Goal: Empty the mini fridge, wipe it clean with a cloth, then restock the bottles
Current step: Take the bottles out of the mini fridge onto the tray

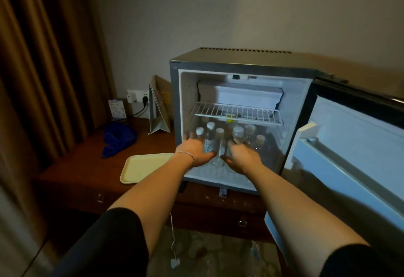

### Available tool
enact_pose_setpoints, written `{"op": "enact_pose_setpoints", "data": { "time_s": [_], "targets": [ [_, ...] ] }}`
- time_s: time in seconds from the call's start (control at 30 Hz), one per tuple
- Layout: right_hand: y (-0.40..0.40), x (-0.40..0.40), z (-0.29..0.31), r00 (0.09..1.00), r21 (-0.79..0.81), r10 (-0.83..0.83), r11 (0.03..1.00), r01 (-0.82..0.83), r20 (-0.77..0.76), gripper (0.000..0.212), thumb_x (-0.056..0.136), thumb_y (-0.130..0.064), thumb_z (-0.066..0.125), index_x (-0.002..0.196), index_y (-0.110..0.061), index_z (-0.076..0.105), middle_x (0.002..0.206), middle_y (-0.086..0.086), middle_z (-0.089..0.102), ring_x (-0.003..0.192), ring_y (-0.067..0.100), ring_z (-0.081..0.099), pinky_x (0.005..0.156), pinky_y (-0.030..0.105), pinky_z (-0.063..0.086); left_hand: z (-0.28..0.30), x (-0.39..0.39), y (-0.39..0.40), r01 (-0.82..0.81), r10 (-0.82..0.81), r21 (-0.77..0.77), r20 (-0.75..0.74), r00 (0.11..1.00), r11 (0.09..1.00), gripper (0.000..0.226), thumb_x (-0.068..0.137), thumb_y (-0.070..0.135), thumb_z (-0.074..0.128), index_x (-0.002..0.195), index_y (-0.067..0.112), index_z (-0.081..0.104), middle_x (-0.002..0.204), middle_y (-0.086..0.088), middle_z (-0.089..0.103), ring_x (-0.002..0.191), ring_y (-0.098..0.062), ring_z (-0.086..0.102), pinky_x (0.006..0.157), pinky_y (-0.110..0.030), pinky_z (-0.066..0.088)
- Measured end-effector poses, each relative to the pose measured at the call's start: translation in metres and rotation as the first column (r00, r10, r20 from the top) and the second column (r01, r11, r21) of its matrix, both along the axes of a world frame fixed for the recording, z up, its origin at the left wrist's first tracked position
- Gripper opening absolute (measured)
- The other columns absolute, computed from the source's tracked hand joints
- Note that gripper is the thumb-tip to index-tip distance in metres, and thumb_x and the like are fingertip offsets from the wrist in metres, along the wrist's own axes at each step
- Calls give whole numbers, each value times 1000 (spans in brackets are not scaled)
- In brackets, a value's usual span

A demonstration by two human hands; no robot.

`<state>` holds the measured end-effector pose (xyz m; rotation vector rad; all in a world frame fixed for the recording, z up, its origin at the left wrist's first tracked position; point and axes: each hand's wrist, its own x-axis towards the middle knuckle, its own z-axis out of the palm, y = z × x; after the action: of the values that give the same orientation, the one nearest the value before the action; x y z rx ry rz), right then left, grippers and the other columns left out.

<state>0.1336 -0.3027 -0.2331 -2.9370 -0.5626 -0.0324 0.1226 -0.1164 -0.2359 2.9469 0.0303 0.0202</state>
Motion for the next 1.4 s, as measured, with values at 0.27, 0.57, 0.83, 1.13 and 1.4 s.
{"op": "enact_pose_setpoints", "data": {
  "time_s": [0.27, 0.57, 0.83, 1.13, 1.4],
  "targets": [
    [27, 71, -13, 998, 153, 56, 987, -58, 13, 55, 96, -43, 53, 145, -23, 37, 156, 1, 27, 128, 34, 48, 99, 50, 47, -7, 37, 3, -3, 7, -78, 56, 998, 997, 90, 88, 64, 54, 156, 25, 10, 164, -4, 6, 147, -32, 22, 116, -46, 28],
    [35, 102, -29, 991, 309, 131, 942, -128, 13, 54, 100, -34, 51, 149, -19, 34, 155, 11, 34, 136, 35, 39, 109, 50, 37, -19, 71, 16, 82, -77, -148, 42, 996, 986, 78, 88, 51, 59, 154, 28, 22, 159, -2, 20, 137, -33, 40, 113, -48, 36],
    [37, 94, -32, 991, 371, 130, 919, -134, 35, 31, 99, -34, 54, 121, -14, 46, 123, 19, 56, 111, 38, 56, 88, 49, 47, -8, 63, 10, 42, -7, -215, 160, 987, 976, 42, 98, 34, 53, 133, 11, 52, 147, -14, 36, 117, -37, 55, 101, -42, 46],
    [39, 76, -20, 995, 270, 90, 960, -73, -50, 28, 101, -41, 50, 118, -19, 56, 149, 14, 42, 124, 33, 51, 97, 48, 47, -1, 43, 11, -28, 64, -220, 159, 985, 975, 19, 95, 35, 57, 100, 18, 60, 120, -6, 52, 94, -24, 58, 78, -31, 43],
    [35, 28, 37, 983, 287, 171, 947, -146, -63, 29, 100, -28, 50, 123, -12, 58, 127, 18, 60, 117, 35, 56, 96, 46, 48, 44, -7, 13, -44, 72, -230, 115, 991, 972, 24, 92, 36, 58, 103, 15, 65, 110, -9, 60, 95, -28, 61, 84, -38, 53]
  ]
}}
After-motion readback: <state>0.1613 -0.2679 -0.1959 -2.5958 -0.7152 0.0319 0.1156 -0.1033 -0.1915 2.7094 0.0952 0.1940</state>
